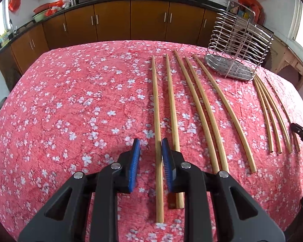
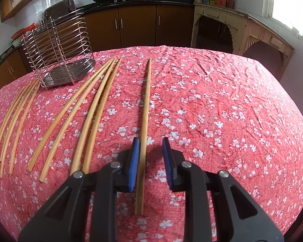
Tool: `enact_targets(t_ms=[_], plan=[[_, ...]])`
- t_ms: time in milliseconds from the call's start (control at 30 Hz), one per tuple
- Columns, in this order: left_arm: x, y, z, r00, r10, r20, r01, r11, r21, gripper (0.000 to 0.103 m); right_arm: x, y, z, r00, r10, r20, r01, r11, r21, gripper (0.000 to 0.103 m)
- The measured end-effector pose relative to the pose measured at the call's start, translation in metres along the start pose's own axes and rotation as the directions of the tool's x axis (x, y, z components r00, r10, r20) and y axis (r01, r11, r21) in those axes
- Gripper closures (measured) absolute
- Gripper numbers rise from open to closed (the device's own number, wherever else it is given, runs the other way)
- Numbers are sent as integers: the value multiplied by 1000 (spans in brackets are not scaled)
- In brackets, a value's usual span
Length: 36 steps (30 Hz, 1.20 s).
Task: Organize utensils
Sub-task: 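Lower the right gripper and close it on a wooden chopstick while the left gripper grasps another chopstick, then lift the held chopsticks upright with both grippers and carry them over the wire basket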
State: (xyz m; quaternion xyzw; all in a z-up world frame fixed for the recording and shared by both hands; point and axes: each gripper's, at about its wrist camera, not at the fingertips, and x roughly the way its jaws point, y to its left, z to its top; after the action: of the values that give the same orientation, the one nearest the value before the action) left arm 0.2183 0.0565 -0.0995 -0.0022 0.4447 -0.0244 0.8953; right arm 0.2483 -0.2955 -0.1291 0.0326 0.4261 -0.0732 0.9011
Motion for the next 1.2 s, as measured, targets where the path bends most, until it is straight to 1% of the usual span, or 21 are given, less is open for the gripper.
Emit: enact_targets(t_ms=[100, 167, 200, 333, 400, 467, 533, 633, 700, 733, 767, 833, 867, 933, 967, 1067, 1200], plan=[[9, -4, 9, 998, 55, 11, -55, 998, 16, 86, 0, 0, 1, 1000, -6, 5, 6, 1000, 4, 93], [15, 1, 20, 997, 76, 16, -76, 997, -13, 86, -1, -6, 1, 1000, -8, 4, 8, 1000, 27, 94], [20, 4, 30, 996, 83, 17, -82, 996, -25, 87, -1, -9, 1, 1000, -13, 3, 13, 999, 35, 94], [23, 9, 36, 997, 71, 20, -71, 997, -16, 86, -6, -17, -4, 1000, -10, -2, 10, 999, 47, 93], [18, 9, 30, 998, 52, 26, -52, 999, 0, 86, -11, -19, -9, 1000, 1, 0, -1, 999, 50, 92], [14, 7, 23, 999, 33, 30, -33, 999, 19, 82, -15, -19, -14, 1000, 7, 3, -7, 999, 42, 88], [6, 4, 13, 999, 20, 33, -21, 999, 26, 73, -20, -17, -19, 1000, 10, 5, -11, 999, 34, 83], [1, 2, 2, 999, 18, 34, -19, 999, 41, 72, -26, -16, -27, 1000, 17, 4, -17, 999, 31, 81], [0, 1, -1, 999, 20, 35, -21, 999, 42, 72, -29, -17, -30, 1000, 18, 4, -18, 999, 34, 81], [-2, 2, -9, 999, 22, 36, -23, 999, 40, 75, -31, -17, -32, 1000, 17, 5, -17, 999, 33, 83], [-3, 2, -9, 999, 34, 37, -35, 999, 35, 77, -33, -16, -34, 1000, 12, 8, -13, 1000, 28, 84], [-3, 4, -11, 998, 40, 39, -41, 999, 18, 90, -36, -16, -38, 1000, 7, 15, -7, 1000, 21, 94], [-3, 7, -12, 999, 35, 40, -35, 999, 7, 93, -39, -19, -41, 1000, 8, 16, -8, 1000, 21, 95], [-5, 14, -14, 999, 22, 42, -22, 1000, -9, 95, -45, -22, -43, 1000, 18, 19, -19, 999, 30, 95], [-6, 17, -15, 998, 33, 44, -33, 999, -12, 95, -47, -20, -42, 999, 19, 28, -19, 999, 26, 95], [-11, 23, -18, 998, 30, 53, -29, 999, -20, 96, -61, -22, -45, 998, 18, 62, -19, 1000, 17, 95], [-28, 28, -17, 995, 15, 96, -12, 1000, -27, 96, -80, -28, -43, 995, 28, 95, -30, 999, 21, 95]])
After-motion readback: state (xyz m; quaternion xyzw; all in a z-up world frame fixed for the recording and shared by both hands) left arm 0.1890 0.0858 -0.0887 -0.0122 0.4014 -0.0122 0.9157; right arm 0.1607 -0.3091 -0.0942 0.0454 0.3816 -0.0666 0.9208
